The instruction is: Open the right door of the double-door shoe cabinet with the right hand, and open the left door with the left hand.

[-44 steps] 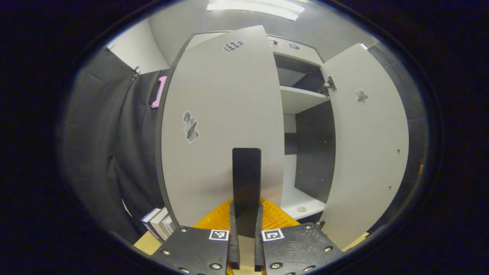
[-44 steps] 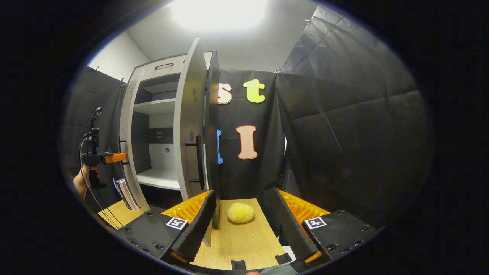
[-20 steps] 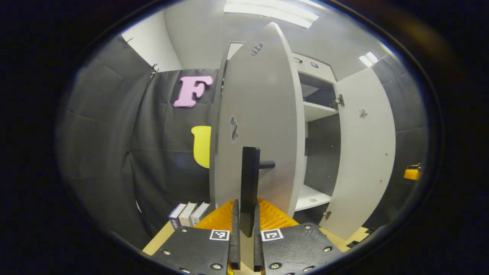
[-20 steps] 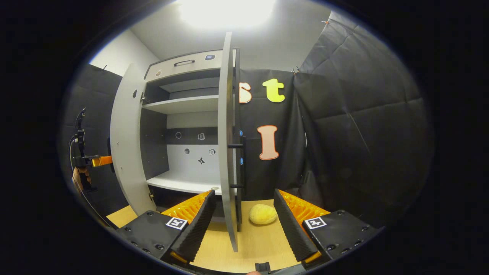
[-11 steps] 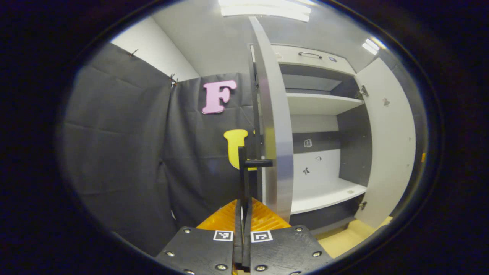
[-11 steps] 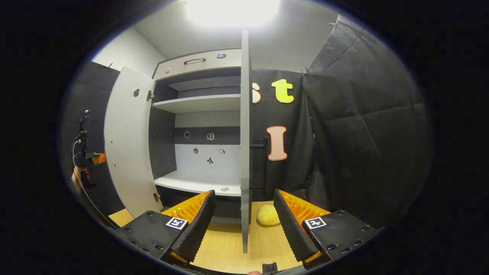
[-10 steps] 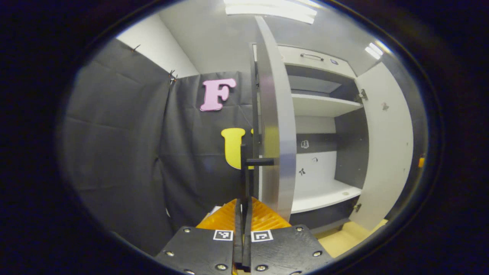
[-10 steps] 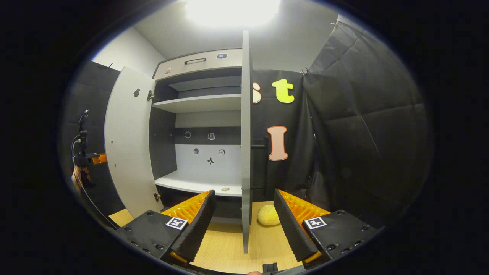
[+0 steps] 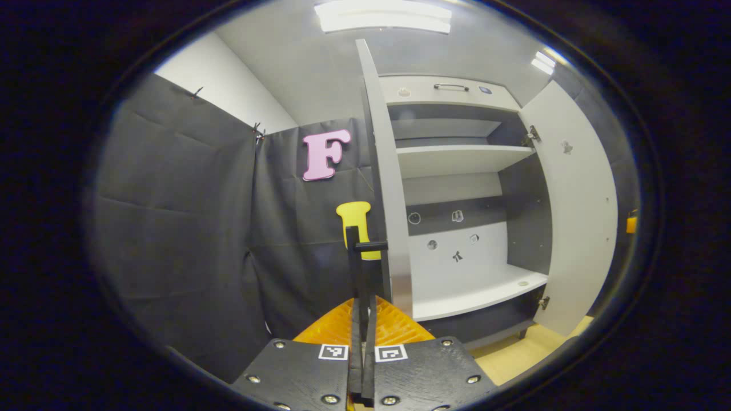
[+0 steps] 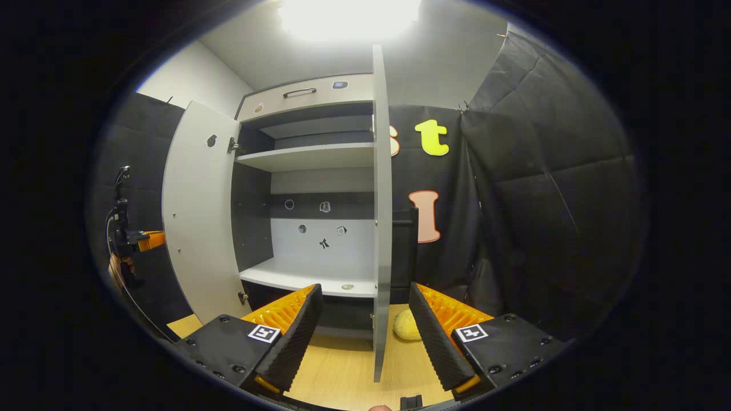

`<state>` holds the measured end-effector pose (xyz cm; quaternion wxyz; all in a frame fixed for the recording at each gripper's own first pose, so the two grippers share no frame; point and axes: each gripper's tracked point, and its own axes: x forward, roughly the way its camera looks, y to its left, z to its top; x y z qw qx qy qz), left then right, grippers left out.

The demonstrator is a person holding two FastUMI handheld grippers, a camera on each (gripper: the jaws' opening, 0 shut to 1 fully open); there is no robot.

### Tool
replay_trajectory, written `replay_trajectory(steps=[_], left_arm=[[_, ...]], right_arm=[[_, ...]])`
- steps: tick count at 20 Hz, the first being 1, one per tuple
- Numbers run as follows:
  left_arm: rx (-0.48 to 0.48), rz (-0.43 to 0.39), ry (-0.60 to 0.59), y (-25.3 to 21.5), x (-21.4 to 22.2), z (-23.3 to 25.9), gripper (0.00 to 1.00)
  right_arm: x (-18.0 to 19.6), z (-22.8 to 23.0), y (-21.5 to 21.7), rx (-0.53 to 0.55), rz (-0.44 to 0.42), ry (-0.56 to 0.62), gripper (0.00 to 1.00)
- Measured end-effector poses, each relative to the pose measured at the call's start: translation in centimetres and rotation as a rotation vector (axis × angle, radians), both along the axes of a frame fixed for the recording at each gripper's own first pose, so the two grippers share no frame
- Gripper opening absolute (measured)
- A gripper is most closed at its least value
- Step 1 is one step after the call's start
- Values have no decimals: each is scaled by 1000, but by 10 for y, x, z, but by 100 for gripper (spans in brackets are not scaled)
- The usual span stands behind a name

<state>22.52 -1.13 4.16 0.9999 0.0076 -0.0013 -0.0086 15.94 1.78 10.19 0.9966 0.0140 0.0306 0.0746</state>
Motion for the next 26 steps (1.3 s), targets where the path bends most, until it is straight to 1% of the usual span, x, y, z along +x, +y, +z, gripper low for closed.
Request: replay_trajectory(steps=[3,4,5,6,7,8,9,10,11,12,14,16,17,21,23,24,25,26], left_arm=[[-9,-4,-33,-8,-11,7,0],[-4,-5,-41,-9,-15,9,0],[-1,-5,-47,-11,-19,7,2],[-2,-3,-48,-12,-23,6,0],[-1,0,-50,-15,-27,5,2],[3,3,-50,-17,-32,3,2],[9,2,-43,-22,-37,-1,2],[19,2,-36,-24,-41,-3,2],[24,6,-34,-25,-45,-8,2],[26,7,-34,-26,-49,-9,2],[11,15,-35,-30,-56,-14,2],[-30,11,-46,-40,-59,-14,6],[-49,11,-56,-43,-57,-14,19],[-53,39,-70,-41,-56,-13,94],[-37,62,-75,-37,-58,-12,95],[-30,66,-77,-37,-58,-12,95],[-24,68,-75,-37,-56,-13,96],[-19,70,-74,-37,-57,-14,95]], right_arm=[[5,4,1,7,-3,-35,92],[6,5,1,10,-7,-43,95],[7,6,1,12,-9,-49,95],[7,6,1,11,-11,-53,95],[8,5,0,4,-9,-54,95],[8,3,-1,-6,-10,-52,95],[7,4,-3,-16,-7,-52,95],[7,4,-4,-22,-4,-51,92],[7,5,-6,-25,-10,-53,95],[8,4,-6,-22,-13,-55,95],[8,3,-4,2,-22,-61,96],[7,3,-2,23,-19,-56,96],[6,3,-2,26,-21,-54,96],[4,4,-4,33,-41,-54,96],[5,4,-5,36,-51,-53,96],[4,4,-5,37,-54,-51,92],[4,4,-6,37,-57,-49,95],[4,4,-6,37,-60,-49,95]])
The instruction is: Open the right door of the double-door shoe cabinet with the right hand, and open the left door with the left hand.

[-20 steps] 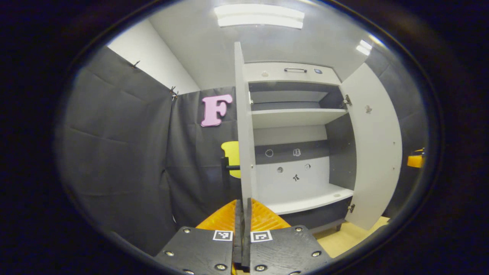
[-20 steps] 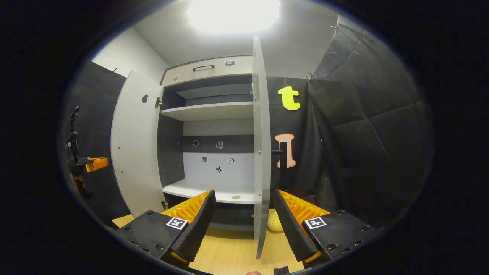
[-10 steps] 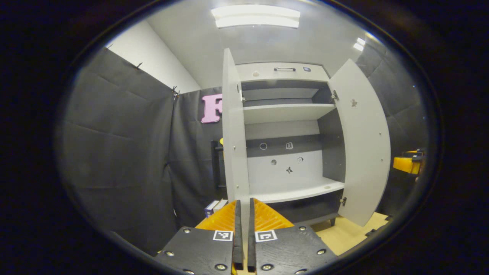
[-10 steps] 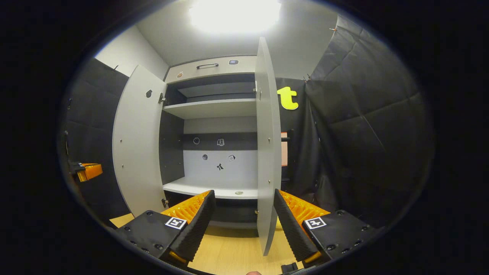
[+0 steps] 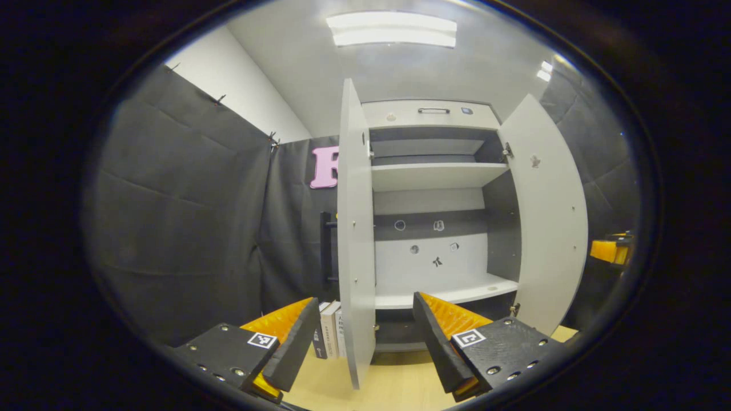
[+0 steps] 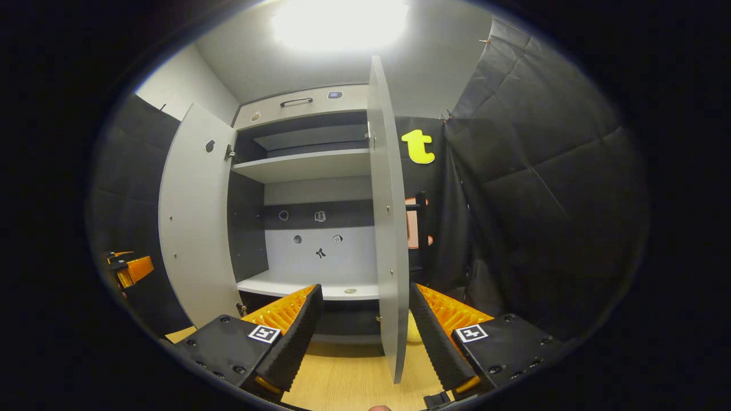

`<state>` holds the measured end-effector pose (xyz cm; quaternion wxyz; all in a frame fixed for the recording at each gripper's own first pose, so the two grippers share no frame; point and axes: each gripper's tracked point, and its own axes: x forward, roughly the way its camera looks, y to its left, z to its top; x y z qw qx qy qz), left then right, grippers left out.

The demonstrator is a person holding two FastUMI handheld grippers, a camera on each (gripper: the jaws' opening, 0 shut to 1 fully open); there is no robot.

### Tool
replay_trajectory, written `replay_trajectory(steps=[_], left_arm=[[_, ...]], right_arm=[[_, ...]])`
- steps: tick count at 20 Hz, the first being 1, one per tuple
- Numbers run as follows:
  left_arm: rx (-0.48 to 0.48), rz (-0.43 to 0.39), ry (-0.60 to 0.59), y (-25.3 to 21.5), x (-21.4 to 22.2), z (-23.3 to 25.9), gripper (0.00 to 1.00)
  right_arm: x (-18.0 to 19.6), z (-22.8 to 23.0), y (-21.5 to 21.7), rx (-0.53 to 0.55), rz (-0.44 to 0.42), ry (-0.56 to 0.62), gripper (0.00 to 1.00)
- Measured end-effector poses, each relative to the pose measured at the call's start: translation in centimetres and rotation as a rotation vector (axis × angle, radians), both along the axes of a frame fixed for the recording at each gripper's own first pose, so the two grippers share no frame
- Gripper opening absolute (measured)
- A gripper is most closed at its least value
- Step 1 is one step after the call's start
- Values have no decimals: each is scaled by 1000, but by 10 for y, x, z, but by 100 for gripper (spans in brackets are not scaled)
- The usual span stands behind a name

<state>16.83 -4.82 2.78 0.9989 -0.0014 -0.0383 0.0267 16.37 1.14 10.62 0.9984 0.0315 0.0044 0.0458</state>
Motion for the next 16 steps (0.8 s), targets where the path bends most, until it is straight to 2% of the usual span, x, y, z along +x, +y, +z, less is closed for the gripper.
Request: replay_trajectory(steps=[16], left_arm=[[43,8,-2,-2,-1,1,95]], right_arm=[[2,3,-3,-27,-2,-17,95]])
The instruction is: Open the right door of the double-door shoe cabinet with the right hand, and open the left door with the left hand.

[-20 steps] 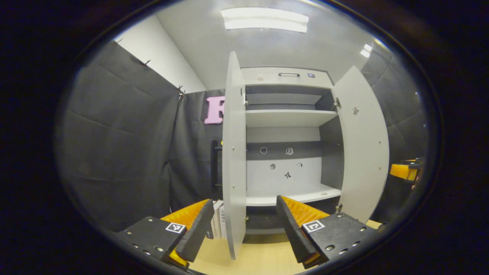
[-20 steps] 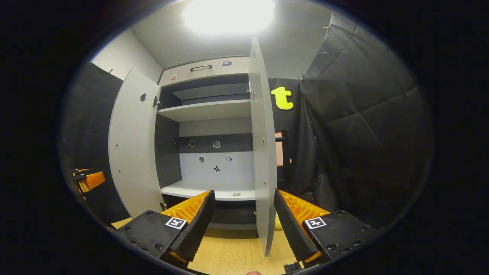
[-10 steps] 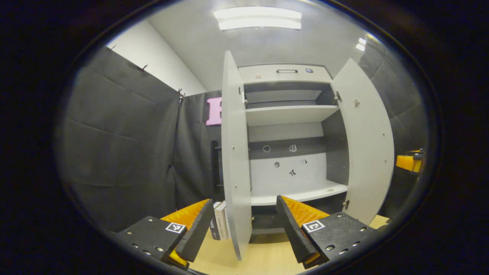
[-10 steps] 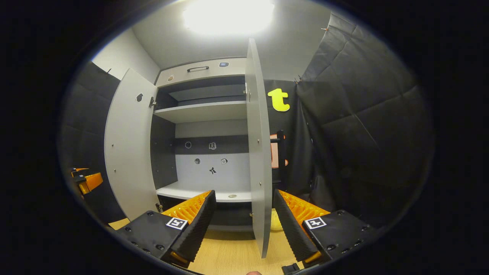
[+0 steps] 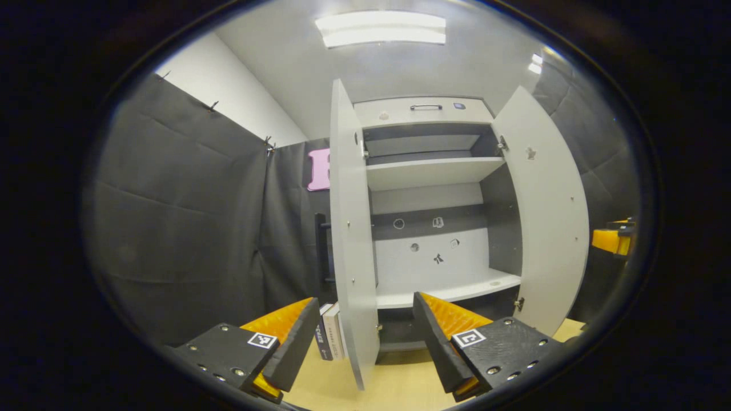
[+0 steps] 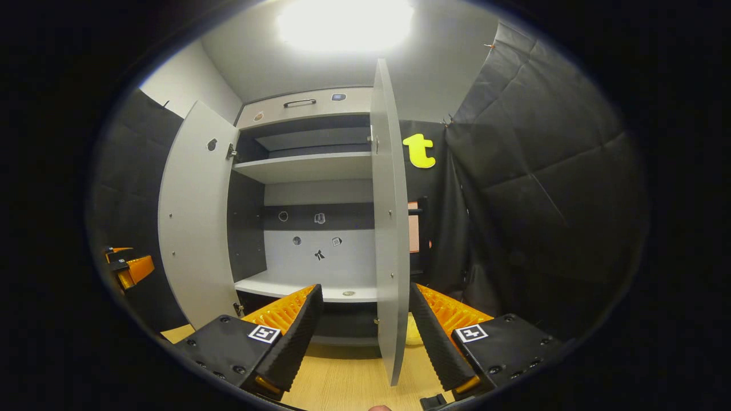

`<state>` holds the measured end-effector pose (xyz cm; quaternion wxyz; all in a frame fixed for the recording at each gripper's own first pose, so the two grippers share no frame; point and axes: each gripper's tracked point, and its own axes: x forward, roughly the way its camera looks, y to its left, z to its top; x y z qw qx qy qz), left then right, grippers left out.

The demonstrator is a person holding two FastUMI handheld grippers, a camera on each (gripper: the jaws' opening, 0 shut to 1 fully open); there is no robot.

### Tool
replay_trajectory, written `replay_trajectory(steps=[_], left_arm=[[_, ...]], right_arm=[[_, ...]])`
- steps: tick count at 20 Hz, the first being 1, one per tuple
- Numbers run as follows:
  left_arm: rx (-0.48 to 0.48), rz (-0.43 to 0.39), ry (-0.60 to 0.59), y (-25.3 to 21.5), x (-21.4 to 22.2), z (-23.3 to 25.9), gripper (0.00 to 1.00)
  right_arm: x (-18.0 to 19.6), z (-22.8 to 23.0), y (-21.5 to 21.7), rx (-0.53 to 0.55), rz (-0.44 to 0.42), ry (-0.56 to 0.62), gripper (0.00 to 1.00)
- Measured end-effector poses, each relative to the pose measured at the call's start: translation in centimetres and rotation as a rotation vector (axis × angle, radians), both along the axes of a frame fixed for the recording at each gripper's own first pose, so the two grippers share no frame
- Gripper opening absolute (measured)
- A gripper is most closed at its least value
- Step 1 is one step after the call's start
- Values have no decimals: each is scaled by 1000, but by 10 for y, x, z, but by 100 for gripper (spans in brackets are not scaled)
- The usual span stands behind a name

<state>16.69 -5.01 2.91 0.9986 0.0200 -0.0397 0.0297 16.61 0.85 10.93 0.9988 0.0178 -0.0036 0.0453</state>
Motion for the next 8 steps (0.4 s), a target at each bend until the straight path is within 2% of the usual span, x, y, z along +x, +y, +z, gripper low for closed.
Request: replay_trajectory(steps=[8], left_arm=[[12,-9,-7,-3,-1,1,95]], right_arm=[[-2,0,0,-2,5,1,95]])
